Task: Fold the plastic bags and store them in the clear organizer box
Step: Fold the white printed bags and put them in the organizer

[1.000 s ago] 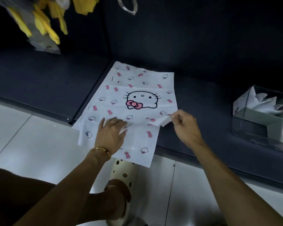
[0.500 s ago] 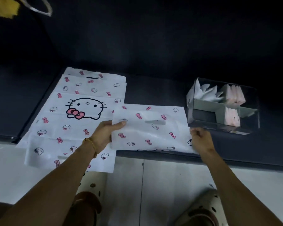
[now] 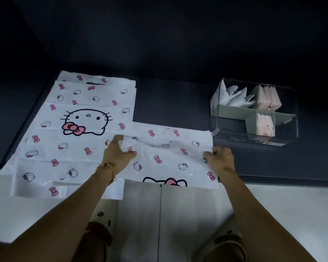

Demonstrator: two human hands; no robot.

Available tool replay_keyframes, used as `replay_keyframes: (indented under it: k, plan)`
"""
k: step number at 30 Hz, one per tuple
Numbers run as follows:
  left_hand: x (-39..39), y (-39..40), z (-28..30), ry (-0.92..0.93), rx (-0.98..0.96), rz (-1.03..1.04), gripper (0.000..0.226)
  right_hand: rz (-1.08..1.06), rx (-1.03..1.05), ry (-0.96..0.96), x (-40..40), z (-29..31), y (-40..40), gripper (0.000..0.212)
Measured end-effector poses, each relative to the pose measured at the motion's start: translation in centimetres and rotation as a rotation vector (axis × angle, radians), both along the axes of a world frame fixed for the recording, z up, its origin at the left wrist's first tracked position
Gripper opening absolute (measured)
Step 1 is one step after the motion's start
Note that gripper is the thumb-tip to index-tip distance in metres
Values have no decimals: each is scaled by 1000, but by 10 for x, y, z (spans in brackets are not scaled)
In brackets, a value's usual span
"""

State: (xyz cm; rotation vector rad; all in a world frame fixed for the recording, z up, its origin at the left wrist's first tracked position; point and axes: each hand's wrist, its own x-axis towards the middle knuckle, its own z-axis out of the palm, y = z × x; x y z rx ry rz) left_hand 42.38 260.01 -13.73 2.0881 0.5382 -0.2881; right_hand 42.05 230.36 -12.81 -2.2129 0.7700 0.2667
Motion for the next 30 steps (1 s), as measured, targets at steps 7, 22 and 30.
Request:
replay_keyframes:
  k: [7,22,30]
  plan:
    - [9,-11,13,39,490,-29,65,-76,-213,-33,-2,-6,15,23]
    - [71,2,7,64,260,-12,59,-13,-50,-220,61,-13,40,47]
    - [8,-19,-8,-461,646,-815,50,-14,-30,-247,63,-15,38,49]
